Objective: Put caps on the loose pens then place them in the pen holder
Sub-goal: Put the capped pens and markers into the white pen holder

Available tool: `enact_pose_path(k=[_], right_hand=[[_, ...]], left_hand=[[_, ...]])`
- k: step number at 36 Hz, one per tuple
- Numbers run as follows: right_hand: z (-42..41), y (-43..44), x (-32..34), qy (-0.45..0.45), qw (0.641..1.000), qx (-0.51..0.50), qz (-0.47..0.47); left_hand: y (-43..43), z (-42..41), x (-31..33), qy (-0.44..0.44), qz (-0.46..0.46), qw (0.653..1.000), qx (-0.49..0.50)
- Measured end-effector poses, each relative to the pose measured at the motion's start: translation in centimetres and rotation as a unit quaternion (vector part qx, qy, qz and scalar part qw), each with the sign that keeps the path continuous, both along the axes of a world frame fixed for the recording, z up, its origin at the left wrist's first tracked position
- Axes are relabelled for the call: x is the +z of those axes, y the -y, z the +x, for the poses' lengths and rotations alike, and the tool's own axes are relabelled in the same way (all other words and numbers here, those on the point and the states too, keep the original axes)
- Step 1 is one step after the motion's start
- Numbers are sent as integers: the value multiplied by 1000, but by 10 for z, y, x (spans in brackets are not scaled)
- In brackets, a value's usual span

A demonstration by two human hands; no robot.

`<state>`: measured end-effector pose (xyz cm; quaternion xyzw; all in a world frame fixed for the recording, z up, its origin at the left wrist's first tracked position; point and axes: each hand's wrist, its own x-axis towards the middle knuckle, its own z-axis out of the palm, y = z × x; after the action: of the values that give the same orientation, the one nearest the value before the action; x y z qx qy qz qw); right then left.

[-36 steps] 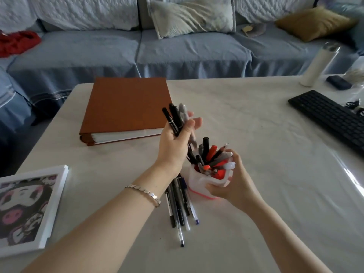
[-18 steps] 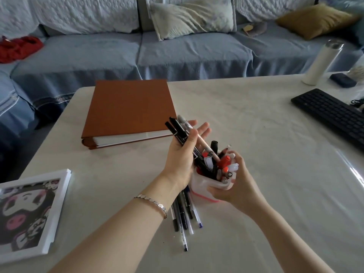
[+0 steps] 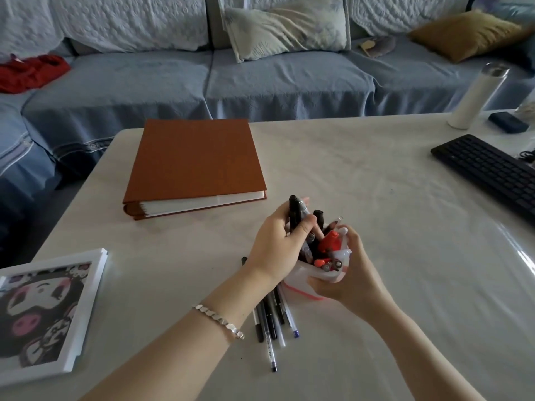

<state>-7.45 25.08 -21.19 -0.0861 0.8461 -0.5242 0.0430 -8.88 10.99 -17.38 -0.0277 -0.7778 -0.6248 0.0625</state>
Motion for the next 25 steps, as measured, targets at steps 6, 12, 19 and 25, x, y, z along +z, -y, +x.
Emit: enact_pose_path(k=[6, 12, 19, 25], right_hand=[[-1, -1, -2, 18, 1000, 0, -14], [-2, -2, -6, 19, 1000, 3, -18], [-3, -2, -9, 16, 999, 12, -39], [-3, -2, -9, 22, 998, 12, -51]], left_hand=[[7, 7, 1, -114, -132, 982, 74], [11, 10, -3, -189, -207, 956, 86], [11, 20, -15, -37, -89, 995, -8], [16, 19, -18, -34, -77, 995, 54]])
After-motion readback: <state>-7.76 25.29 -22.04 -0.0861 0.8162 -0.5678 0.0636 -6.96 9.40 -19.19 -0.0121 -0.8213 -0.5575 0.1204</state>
